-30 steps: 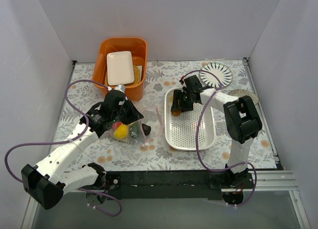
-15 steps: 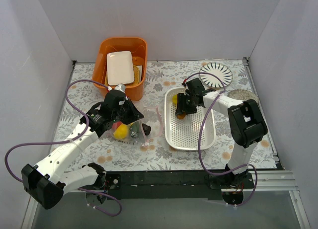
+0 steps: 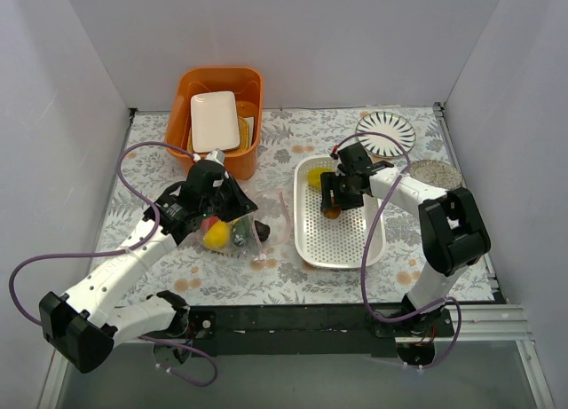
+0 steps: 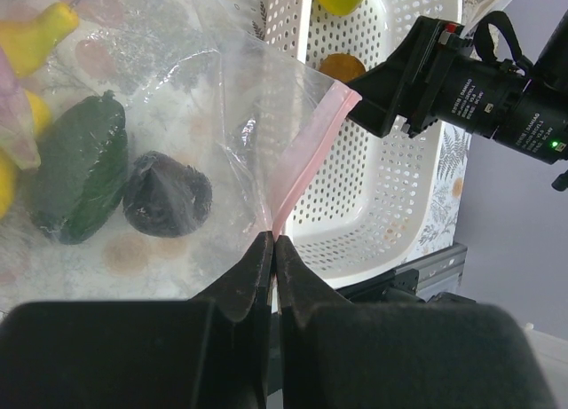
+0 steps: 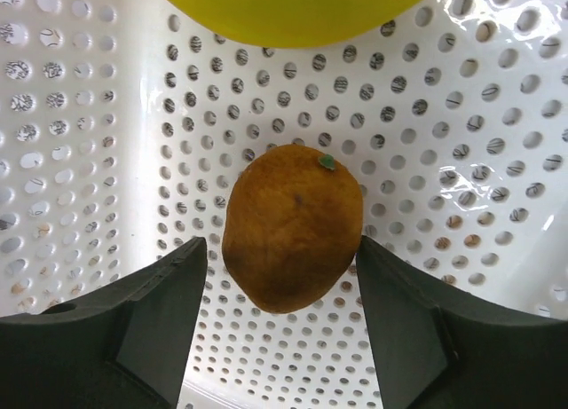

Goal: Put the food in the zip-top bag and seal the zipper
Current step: Pick up the fake fruit from the bin.

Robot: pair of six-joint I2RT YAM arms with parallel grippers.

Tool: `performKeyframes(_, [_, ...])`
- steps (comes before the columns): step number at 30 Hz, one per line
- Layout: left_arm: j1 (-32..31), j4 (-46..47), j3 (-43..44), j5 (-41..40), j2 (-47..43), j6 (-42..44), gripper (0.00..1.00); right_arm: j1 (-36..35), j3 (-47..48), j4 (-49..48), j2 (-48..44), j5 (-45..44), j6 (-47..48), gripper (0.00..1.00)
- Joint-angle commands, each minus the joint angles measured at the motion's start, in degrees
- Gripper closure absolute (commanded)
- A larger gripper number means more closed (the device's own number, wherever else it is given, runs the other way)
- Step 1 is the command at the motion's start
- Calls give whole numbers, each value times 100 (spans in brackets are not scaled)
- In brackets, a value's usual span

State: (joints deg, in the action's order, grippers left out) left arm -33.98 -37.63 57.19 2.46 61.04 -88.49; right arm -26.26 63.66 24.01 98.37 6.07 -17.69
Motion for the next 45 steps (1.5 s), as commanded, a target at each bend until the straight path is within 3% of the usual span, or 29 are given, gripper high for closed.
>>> performKeyframes(1, [-21,54,73,44,-65,-2,100,-11,164,227,-292,-464,152,25])
performKeyframes(13, [-21,89,29,62,-48,-19,100,-11,349,315,-371,-791,56,29])
performKeyframes(21, [-21,107,38,97,-13,7,100,-63,252,192,-169,-404,108,37])
performKeyframes(24, [-21,80,47,79,-39,7,100,-72,208,130,-143,-387,108,49])
performKeyframes(31, [-30,80,55,106,-39,7,100,-72,287,209,-19,-361,143,49])
performKeyframes(36, [-21,89,29,106,-39,-2,100,-72,287,218,7,-378,178,36])
performKeyframes(39, [-30,98,20,114,-39,-2,100,-72,305,227,33,-396,196,34])
performKeyframes(45, [-30,98,20,97,-39,7,100,-81,340,201,16,-396,170,42])
